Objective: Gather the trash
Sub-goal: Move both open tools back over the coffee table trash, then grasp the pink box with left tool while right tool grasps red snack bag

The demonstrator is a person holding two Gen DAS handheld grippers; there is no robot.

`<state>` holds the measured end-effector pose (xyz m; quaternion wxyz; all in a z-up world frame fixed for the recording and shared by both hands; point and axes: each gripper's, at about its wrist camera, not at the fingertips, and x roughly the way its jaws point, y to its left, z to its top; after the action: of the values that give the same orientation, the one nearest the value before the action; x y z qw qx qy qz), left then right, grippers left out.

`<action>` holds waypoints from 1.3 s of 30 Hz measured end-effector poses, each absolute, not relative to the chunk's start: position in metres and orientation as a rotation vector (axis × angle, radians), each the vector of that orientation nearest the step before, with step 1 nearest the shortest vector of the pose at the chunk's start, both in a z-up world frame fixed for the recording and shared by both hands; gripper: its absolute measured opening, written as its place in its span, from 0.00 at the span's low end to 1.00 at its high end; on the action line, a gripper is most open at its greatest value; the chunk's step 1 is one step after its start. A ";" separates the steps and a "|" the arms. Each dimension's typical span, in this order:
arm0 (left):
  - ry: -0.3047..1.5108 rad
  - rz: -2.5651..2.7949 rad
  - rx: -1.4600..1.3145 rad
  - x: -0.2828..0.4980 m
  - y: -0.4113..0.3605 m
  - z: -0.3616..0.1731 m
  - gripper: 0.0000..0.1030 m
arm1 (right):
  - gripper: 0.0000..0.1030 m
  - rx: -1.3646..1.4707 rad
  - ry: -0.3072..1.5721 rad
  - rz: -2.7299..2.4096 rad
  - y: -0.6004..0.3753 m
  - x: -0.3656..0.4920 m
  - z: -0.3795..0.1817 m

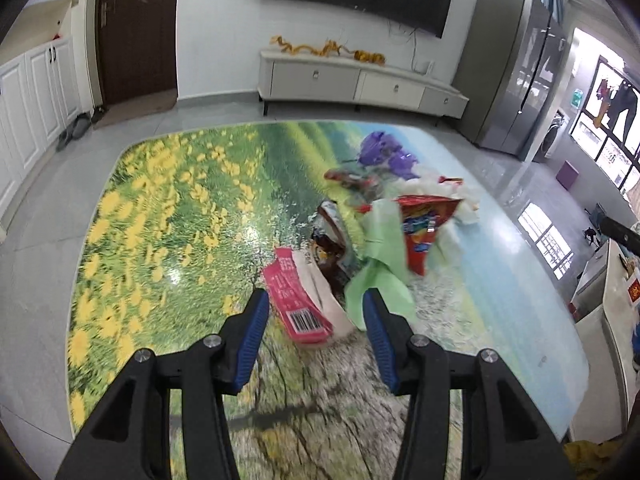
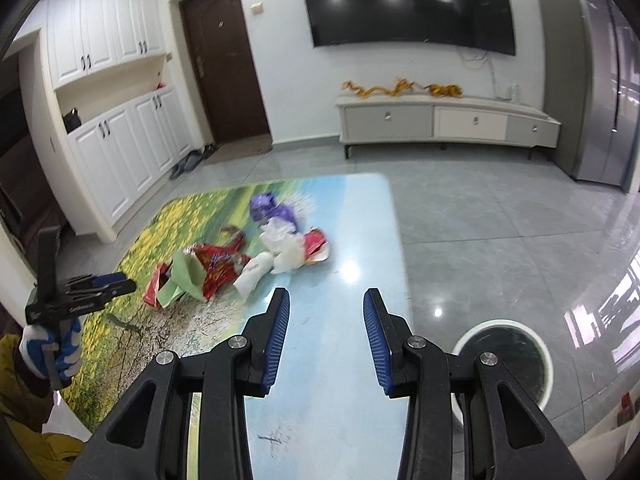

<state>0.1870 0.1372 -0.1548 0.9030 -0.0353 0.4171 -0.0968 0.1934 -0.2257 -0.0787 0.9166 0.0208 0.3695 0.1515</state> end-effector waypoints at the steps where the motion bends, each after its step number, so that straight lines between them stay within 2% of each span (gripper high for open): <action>1: 0.873 -0.199 -0.078 0.195 0.138 -0.160 0.45 | 0.38 0.040 0.770 0.317 -0.224 0.195 -0.082; 8: 0.936 -0.204 -0.094 0.222 0.139 -0.183 0.45 | 0.38 0.005 0.846 0.366 -0.193 0.227 -0.108; 12: 0.946 -0.203 -0.110 0.227 0.147 -0.191 0.41 | 0.38 -0.006 0.866 0.436 -0.171 0.243 -0.116; 18: 0.945 -0.209 -0.116 0.232 0.155 -0.194 0.35 | 0.50 -0.061 0.869 0.562 -0.122 0.271 -0.123; 24: 0.931 -0.230 -0.123 0.236 0.158 -0.195 0.31 | 0.54 -0.145 0.865 0.654 -0.076 0.297 -0.133; 30: 0.910 -0.235 -0.138 0.233 0.162 -0.194 0.26 | 0.54 -0.215 0.898 0.705 -0.047 0.317 -0.154; 31: 0.906 -0.235 -0.136 0.232 0.162 -0.194 0.25 | 0.52 -0.221 0.910 0.713 -0.045 0.320 -0.158; 32: 0.902 -0.233 -0.134 0.230 0.161 -0.194 0.25 | 0.45 -0.226 0.925 0.718 -0.044 0.322 -0.162; 33: 0.898 -0.229 -0.136 0.229 0.162 -0.194 0.24 | 0.32 -0.231 0.933 0.720 -0.044 0.322 -0.165; 34: 0.894 -0.226 -0.141 0.227 0.163 -0.194 0.24 | 0.31 -0.230 0.937 0.728 -0.045 0.322 -0.167; 35: 0.888 -0.222 -0.148 0.224 0.163 -0.193 0.24 | 0.22 -0.220 0.937 0.739 -0.046 0.321 -0.167; 39: 0.865 -0.208 -0.172 0.214 0.168 -0.186 0.23 | 0.19 -0.193 0.929 0.756 -0.052 0.312 -0.163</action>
<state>0.2143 0.1678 -0.1857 0.8992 -0.0830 0.4178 -0.1003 0.3121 -0.0517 -0.1626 0.8216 -0.0909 0.4365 0.3554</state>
